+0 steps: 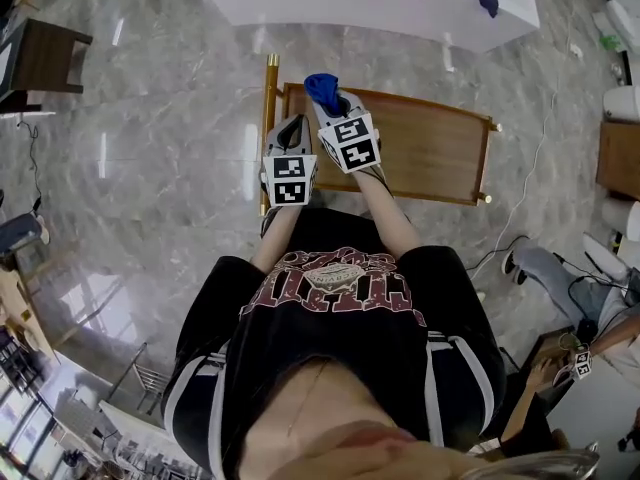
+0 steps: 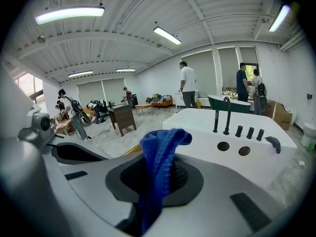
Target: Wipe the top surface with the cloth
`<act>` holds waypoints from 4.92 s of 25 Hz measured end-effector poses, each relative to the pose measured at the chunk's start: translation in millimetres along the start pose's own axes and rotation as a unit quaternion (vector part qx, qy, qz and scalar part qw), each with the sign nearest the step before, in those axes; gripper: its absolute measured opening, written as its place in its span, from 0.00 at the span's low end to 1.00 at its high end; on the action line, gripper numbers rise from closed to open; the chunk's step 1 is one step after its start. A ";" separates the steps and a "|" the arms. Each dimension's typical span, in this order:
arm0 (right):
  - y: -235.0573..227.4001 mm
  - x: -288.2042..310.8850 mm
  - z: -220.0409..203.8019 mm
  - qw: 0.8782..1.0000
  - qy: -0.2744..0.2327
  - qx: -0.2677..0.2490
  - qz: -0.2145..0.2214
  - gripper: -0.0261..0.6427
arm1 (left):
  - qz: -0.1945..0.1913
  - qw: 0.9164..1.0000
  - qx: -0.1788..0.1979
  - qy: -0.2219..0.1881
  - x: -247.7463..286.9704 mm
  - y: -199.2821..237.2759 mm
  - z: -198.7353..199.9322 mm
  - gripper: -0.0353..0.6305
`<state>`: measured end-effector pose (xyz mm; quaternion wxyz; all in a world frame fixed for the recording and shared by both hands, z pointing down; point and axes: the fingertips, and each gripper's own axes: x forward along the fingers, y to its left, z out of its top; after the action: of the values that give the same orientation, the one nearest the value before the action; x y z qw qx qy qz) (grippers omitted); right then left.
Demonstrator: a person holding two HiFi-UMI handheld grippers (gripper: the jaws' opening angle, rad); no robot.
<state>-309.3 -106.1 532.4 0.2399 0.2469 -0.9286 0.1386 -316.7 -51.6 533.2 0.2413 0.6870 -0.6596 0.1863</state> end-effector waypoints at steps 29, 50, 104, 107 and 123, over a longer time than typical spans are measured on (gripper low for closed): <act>16.1 150.1 -114.5 0.986 0.163 0.029 -0.002 0.12 | -0.068 0.980 0.030 0.185 55.2 -27.6 -184.9 0.12; -13.9 132.7 -134.4 0.985 0.170 0.026 -0.009 0.12 | -0.061 0.966 0.099 0.231 65.5 -34.6 -208.8 0.12; -103.0 57.5 -170.8 0.985 0.162 0.056 -0.024 0.12 | 0.035 0.957 0.107 0.267 70.4 -36.2 -211.2 0.12; -109.1 51.4 -173.9 0.985 0.164 0.056 -0.025 0.12 | 0.037 0.956 0.108 0.271 70.3 -36.4 -211.7 0.12; -135.5 25.5 -188.3 0.982 0.175 0.068 -0.024 0.12 | -0.122 0.937 0.171 0.279 100.2 -174.1 -205.6 0.12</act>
<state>-186.6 -159.1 723.8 0.3849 0.2569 -0.8543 0.2366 -124.4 -12.3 743.3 0.3151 0.7136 -0.4353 0.4493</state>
